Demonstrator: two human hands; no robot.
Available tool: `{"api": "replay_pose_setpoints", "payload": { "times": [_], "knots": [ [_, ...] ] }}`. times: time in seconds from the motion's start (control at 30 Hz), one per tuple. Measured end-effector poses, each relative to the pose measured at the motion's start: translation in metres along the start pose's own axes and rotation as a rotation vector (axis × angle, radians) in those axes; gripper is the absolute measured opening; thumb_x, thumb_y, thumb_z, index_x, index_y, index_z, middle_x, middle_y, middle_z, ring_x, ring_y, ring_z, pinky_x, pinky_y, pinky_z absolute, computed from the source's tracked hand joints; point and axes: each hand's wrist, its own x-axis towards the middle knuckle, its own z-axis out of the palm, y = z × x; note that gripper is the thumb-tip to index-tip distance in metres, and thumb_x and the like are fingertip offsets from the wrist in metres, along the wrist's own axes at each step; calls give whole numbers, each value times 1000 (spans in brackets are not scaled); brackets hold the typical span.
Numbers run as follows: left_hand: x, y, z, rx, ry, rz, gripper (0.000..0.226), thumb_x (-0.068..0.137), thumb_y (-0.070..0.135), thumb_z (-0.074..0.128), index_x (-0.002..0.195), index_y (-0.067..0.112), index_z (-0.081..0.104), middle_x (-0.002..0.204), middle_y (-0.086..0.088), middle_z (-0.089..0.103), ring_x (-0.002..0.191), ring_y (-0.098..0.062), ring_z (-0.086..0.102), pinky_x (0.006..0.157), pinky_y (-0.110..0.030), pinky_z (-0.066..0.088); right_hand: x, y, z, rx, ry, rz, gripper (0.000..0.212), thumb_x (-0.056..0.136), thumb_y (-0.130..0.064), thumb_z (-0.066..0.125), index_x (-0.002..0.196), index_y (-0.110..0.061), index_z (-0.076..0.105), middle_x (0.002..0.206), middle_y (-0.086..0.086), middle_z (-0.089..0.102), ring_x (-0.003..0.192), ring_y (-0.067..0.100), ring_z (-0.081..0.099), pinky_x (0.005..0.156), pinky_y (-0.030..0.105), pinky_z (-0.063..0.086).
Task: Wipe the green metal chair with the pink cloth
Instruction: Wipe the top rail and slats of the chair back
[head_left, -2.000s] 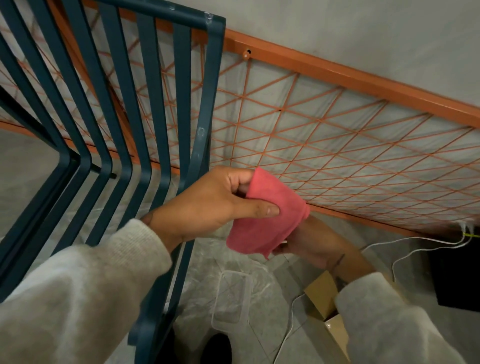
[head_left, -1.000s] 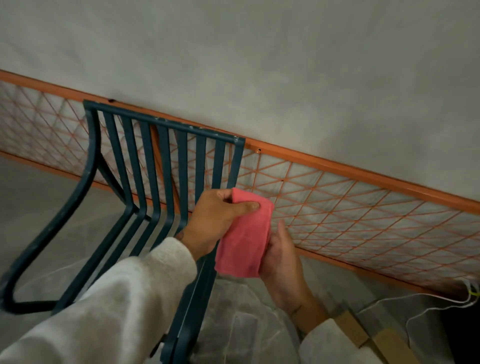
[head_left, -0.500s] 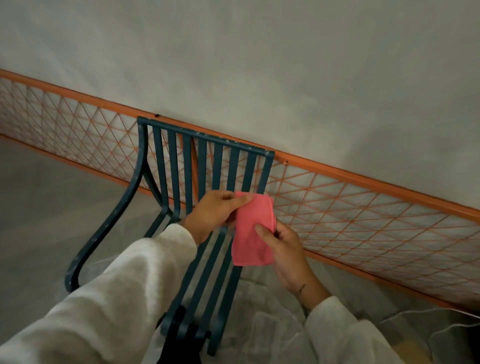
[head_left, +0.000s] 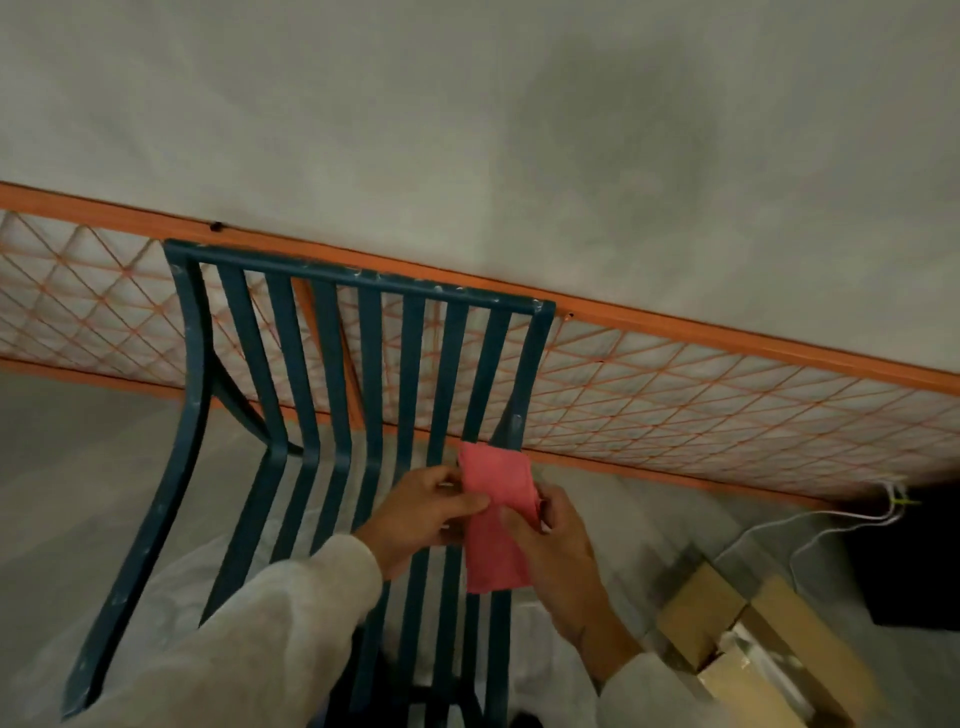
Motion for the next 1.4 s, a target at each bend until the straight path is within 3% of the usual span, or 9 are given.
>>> {"api": "replay_pose_setpoints", "payload": {
  "times": [0.2,0.43,0.63,0.77,0.93,1.03,1.13,1.27,1.4],
  "knots": [
    [33,4,-4,143,-63,19,20,92,23,64,112,23,64,105,0,73,94,-17,71,79,-35,61,24,14,28,-164,151,-6,62,76,-29,82,124,-28,42,117,-16,50,97,2,62,64,12,55],
    [64,17,3,121,-285,-99,34,95,46,52,108,22,72,105,0,75,99,-18,71,80,-36,60,63,27,14,3,171,101,16,93,-28,64,99,-38,53,101,4,68,80,19,72,60,34,62],
    [131,29,-18,354,-31,27,15,96,26,58,108,30,65,116,3,68,102,-13,67,87,-35,57,114,34,-6,-79,306,-32,25,90,-29,66,104,-46,54,100,-21,59,90,8,63,73,20,58],
    [167,30,-13,322,-22,49,38,96,9,54,131,24,57,123,6,63,117,-16,60,77,-22,50,154,37,-14,-320,350,-208,43,94,-25,63,131,-40,48,125,-15,47,96,0,54,71,5,45],
    [190,25,5,197,-5,93,35,98,3,47,113,31,62,113,4,68,105,-11,64,79,-26,51,178,66,-3,-571,281,-310,48,93,-21,61,139,-28,48,142,6,39,115,18,49,97,27,49],
    [199,15,6,179,-29,116,39,97,2,50,100,39,64,104,12,69,103,-10,65,86,-27,54,173,90,-2,-633,275,-359,45,92,-16,63,135,-22,54,130,9,51,109,23,57,93,17,45],
    [200,5,4,97,-51,92,38,93,-2,55,118,25,65,112,6,71,102,-8,69,75,-20,58,152,111,-4,-674,228,-346,38,92,-14,63,130,-19,59,118,7,59,98,21,62,86,8,45],
    [198,1,6,76,-48,83,43,95,0,54,131,22,60,121,5,67,109,-11,66,81,-24,58,150,115,-5,-643,209,-282,33,93,-15,60,126,-20,60,115,5,57,91,19,63,73,5,46],
    [195,3,7,98,-32,47,39,98,6,48,118,35,65,123,9,66,115,-13,61,94,-34,51,182,85,-6,-634,261,-392,35,95,-17,57,130,-17,56,119,10,56,92,15,57,81,17,51]
  ]
}}
